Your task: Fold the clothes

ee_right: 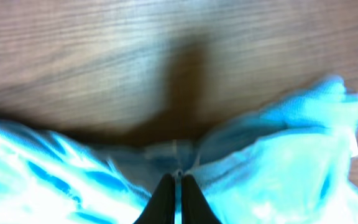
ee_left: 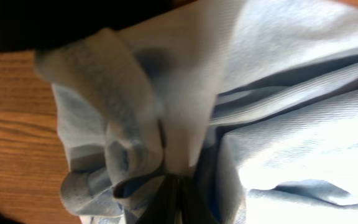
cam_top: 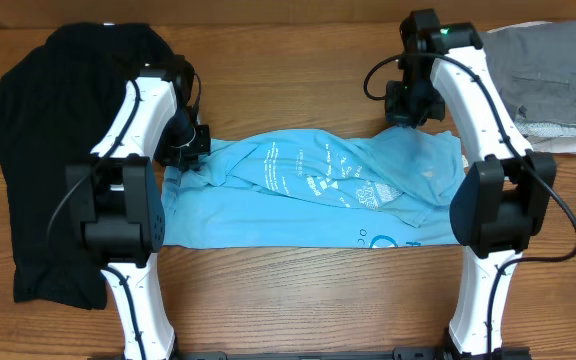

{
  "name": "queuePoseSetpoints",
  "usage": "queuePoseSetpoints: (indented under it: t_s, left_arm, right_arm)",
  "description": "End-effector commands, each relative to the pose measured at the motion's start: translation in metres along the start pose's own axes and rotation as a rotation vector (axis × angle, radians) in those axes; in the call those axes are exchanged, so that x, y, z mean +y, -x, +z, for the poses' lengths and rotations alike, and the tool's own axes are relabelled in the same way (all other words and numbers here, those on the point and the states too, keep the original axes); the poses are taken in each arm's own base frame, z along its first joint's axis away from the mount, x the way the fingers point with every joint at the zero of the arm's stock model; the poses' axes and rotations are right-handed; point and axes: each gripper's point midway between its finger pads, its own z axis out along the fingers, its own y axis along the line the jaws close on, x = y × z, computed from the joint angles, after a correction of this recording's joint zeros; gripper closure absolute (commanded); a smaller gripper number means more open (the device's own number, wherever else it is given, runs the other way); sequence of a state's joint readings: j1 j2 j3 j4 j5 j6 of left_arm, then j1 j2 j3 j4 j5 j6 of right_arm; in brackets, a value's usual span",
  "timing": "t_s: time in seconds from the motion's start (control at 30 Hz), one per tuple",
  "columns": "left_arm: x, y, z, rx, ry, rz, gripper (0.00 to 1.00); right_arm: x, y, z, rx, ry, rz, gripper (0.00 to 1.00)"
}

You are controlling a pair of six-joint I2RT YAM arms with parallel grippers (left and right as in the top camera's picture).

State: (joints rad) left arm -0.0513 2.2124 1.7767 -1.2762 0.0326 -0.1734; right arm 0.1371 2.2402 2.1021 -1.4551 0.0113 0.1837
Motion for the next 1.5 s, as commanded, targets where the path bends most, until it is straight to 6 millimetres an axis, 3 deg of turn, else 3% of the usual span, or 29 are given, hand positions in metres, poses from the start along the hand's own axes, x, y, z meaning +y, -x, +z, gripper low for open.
queuePoseSetpoints:
  t_s: [0.0, 0.2, 0.27, 0.4, 0.63, 0.87, 0.93, 0.97, 1.0, 1.07, 1.2, 1.47]
  left_arm:
    - [0.006, -0.001, -0.006, -0.001, 0.005, 0.005, 0.96]
    - [0.008, -0.013, -0.007, 0.046, 0.012, 0.000, 0.96]
    - [0.011, -0.025, -0.013, 0.077, 0.022, -0.002, 0.96]
    - [0.020, -0.037, -0.028, 0.088, 0.068, 0.000, 0.96]
    - [0.038, -0.059, -0.039, 0.150, 0.166, 0.014, 0.96]
    - [0.048, -0.056, -0.038, 0.135, 0.228, -0.004, 0.96]
    - [0.048, -0.054, -0.037, 0.125, 0.227, -0.005, 0.96]
    - [0.047, -0.054, -0.036, 0.125, 0.221, -0.005, 0.78]
    - [0.046, -0.054, -0.036, 0.127, 0.212, -0.006, 0.64]
    - [0.043, -0.055, -0.036, 0.132, 0.200, -0.005, 0.42]
    - [0.036, -0.055, -0.030, 0.134, 0.157, -0.008, 0.32]
    - [0.015, -0.051, 0.011, 0.119, -0.004, 0.040, 0.32]
  right_arm:
    - [-0.004, -0.015, -0.029, 0.014, 0.007, 0.065, 0.96]
    - [-0.020, -0.045, -0.043, 0.098, -0.070, 0.112, 0.96]
    - [-0.021, -0.053, -0.064, 0.063, -0.059, 0.118, 0.96]
    - [-0.027, -0.065, -0.071, 0.066, -0.059, 0.127, 0.96]
    - [-0.051, -0.101, -0.033, 0.210, -0.100, 0.170, 0.96]
    - [-0.077, -0.111, 0.012, 0.257, -0.105, 0.237, 0.96]
    - [-0.084, -0.110, 0.019, 0.253, -0.091, 0.248, 0.89]
    - [-0.090, -0.109, 0.021, 0.251, -0.084, 0.250, 0.66]
    - [-0.093, -0.108, 0.021, 0.249, -0.075, 0.244, 0.53]
    - [-0.097, -0.104, 0.021, 0.239, -0.062, 0.245, 0.40]
    - [-0.089, -0.097, 0.023, 0.216, 0.011, 0.204, 0.34]
    - [-0.070, -0.087, 0.023, 0.182, 0.127, 0.132, 0.32]
